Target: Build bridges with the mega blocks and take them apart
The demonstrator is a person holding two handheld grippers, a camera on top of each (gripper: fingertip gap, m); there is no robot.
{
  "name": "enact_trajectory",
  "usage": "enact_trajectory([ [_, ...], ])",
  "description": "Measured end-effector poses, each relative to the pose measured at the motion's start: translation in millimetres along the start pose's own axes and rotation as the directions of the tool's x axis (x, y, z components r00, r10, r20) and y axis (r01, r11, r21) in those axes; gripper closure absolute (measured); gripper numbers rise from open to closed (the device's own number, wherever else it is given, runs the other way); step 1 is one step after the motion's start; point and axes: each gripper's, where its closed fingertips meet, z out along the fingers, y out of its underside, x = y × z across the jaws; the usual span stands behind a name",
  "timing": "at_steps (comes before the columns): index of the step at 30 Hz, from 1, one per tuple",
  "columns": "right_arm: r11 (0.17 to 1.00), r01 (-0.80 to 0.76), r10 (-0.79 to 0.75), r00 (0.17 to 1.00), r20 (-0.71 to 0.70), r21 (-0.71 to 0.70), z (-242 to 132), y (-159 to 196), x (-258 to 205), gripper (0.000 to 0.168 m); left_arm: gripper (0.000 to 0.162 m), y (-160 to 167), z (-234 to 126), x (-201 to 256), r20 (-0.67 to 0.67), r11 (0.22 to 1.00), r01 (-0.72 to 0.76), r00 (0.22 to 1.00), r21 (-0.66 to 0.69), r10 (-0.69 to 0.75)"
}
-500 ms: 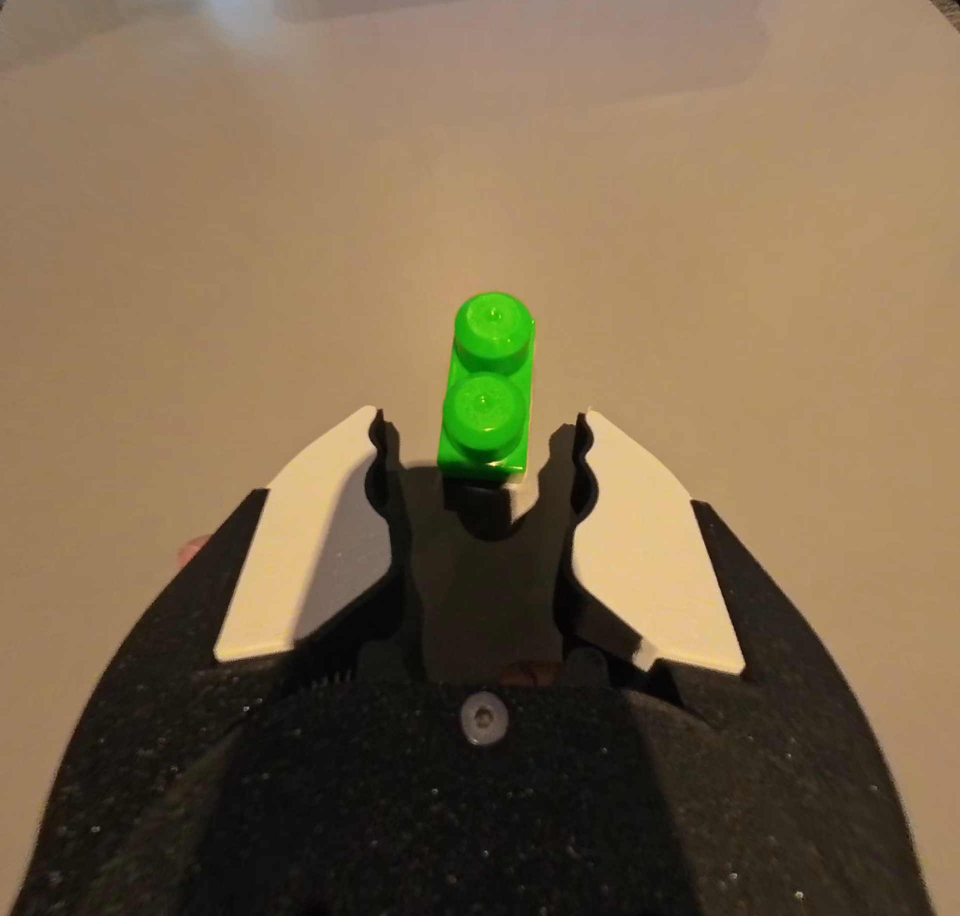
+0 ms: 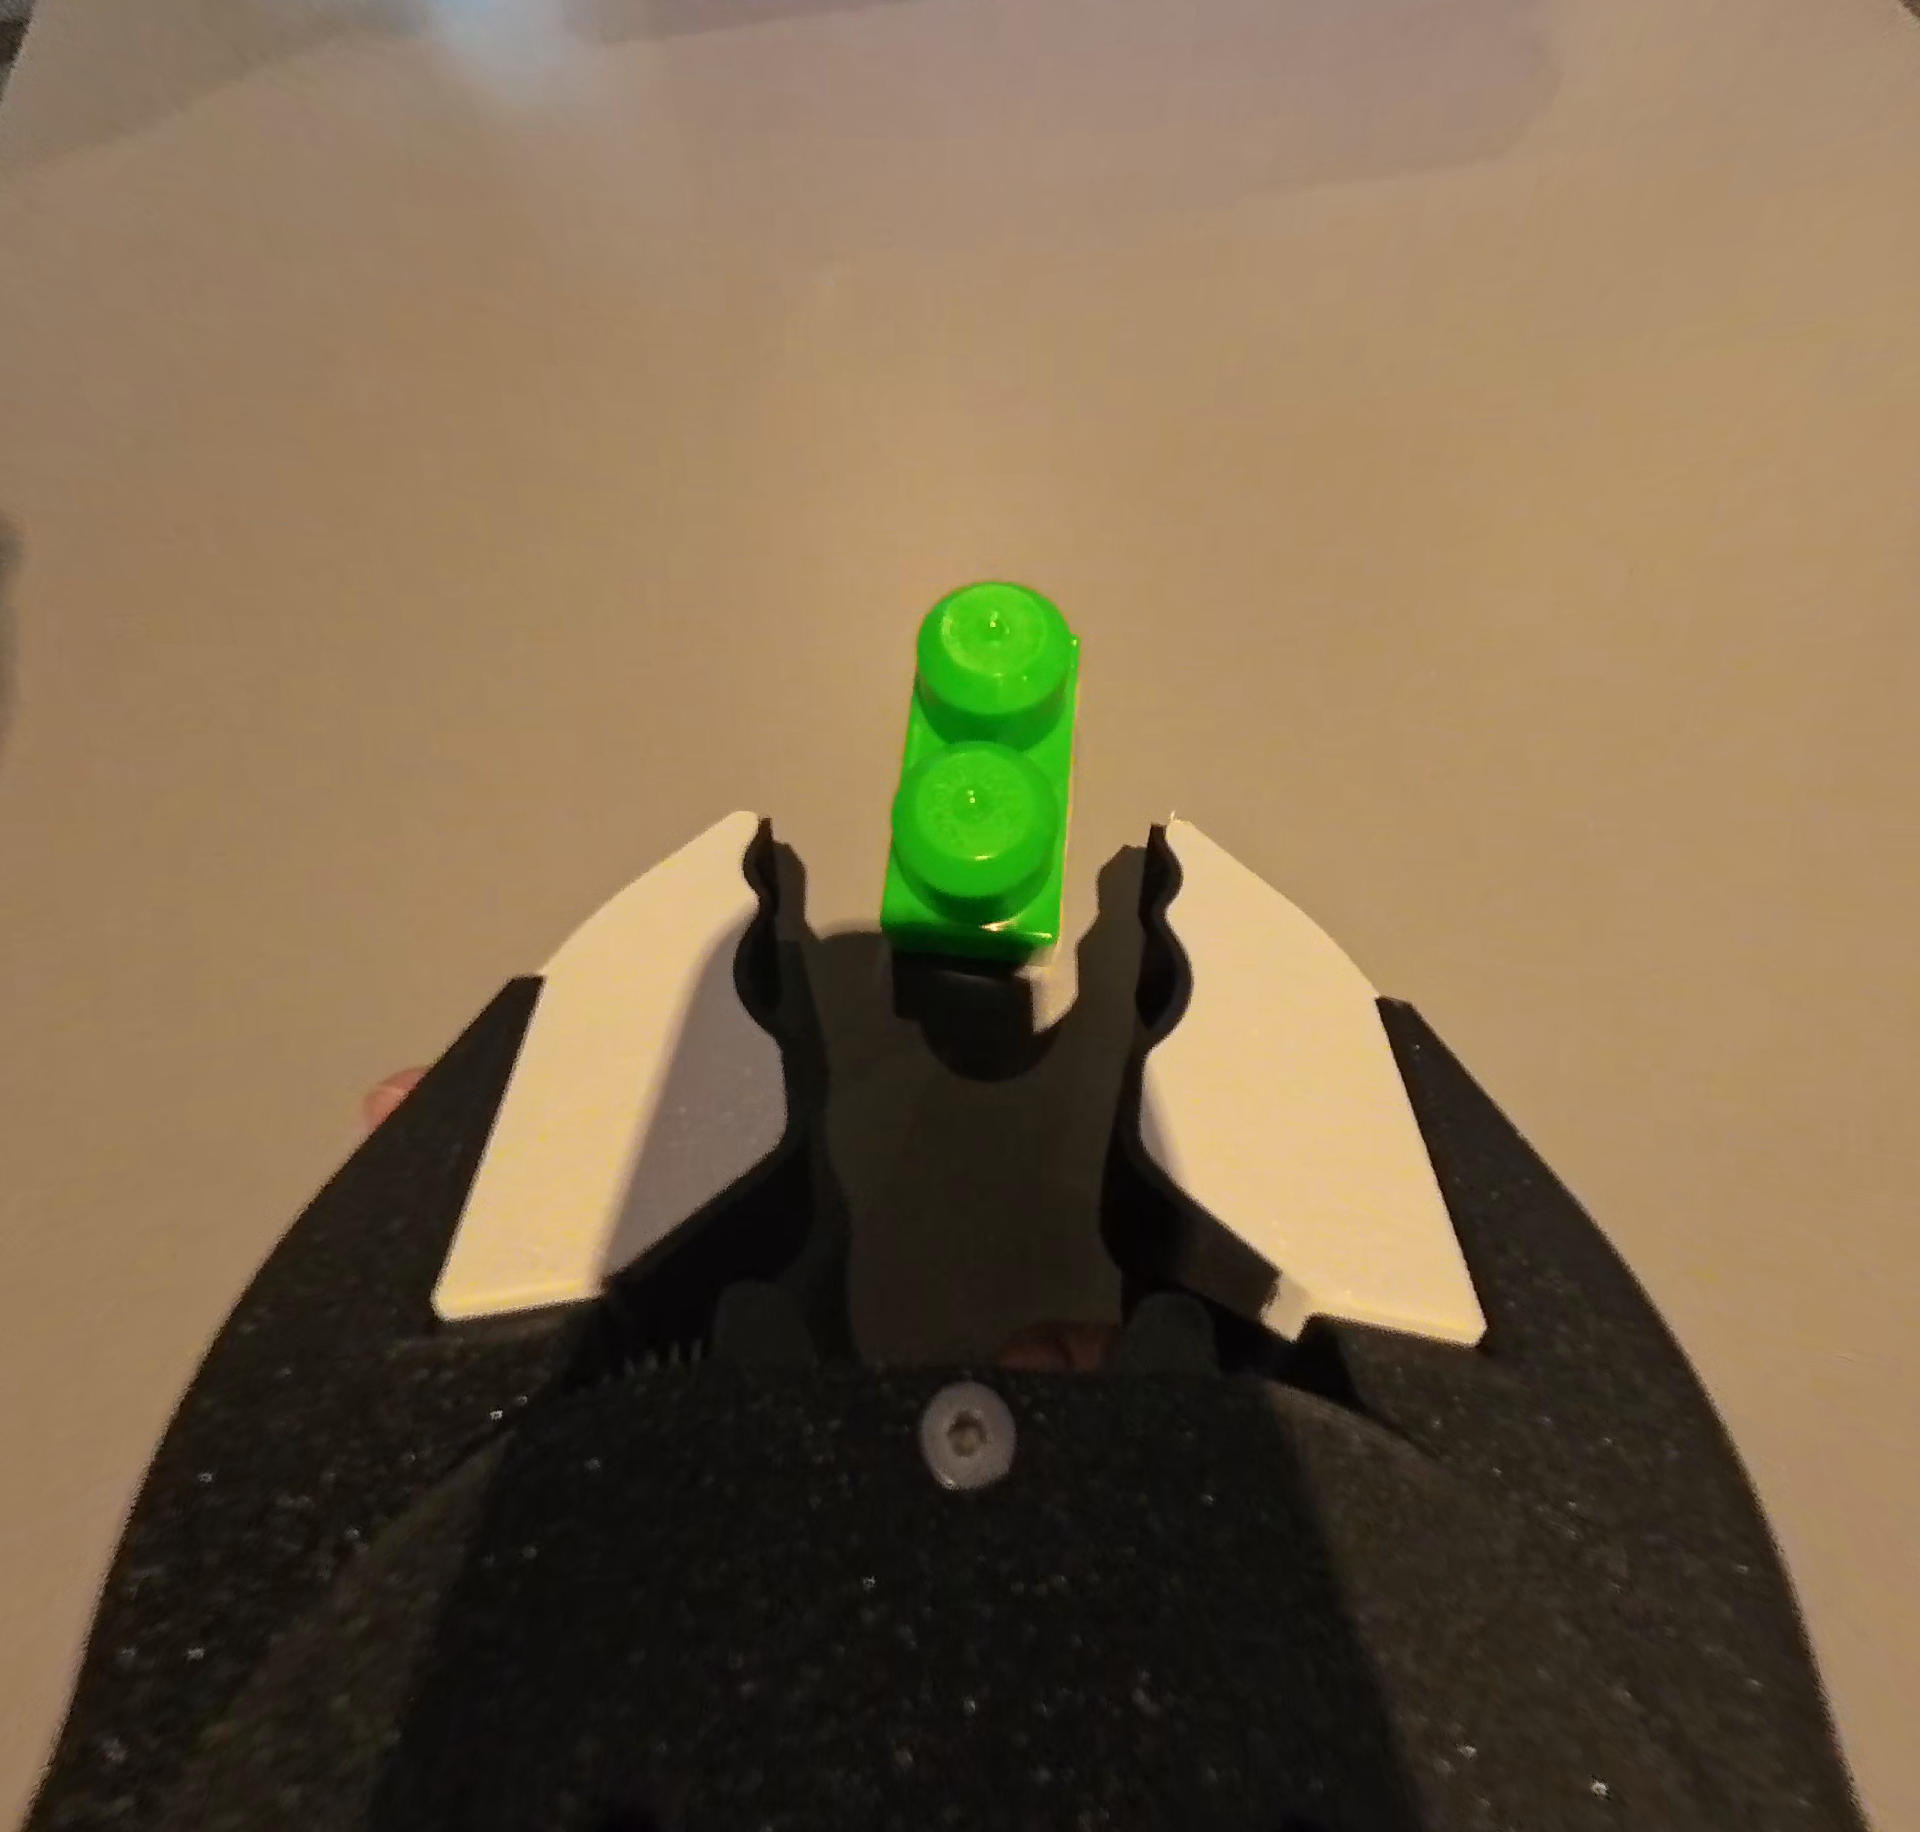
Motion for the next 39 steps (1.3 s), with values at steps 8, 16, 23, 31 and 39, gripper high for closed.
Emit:
enact_trajectory([
  [8,1.0,-0.002,0.002,1.0,0.006,0.0,0.1,0.1,-0.4,0.102,0.12,4.3,20.9,-11.1,0.066,0.905,-0.392,0.911,-0.166,0.406],
  [16,1.0,0.0,0.0,1.0,0.008,0.01,-0.6,-0.9,-0.9,0.102,0.122,-23.5,-2.9,1.7,0.063,0.966,-0.249,0.968,0.074,0.245],
  [23,0.999,-0.012,0.012,1.0,0.014,0.045,-3.3,-4.9,0.5,0.102,0.122,-114.0,-183.4,106.1,0.09,0.615,-0.218,0.969,0.758,0.232],
  [31,0.997,0.004,-0.004,1.0,0.001,0.071,-6.6,-7.2,0.3,0.101,0.122,-161.2,-270.4,349.7,-0.185,0.229,0.052,0.771,0.972,0.61],
  [39,0.997,-0.002,0.001,1.0,0.011,0.075,-7.6,-7.3,0.1,0.101,0.122,-172.2,-189.2,430.9,-0.319,0.448,-0.017,0.679,0.894,0.661],
])
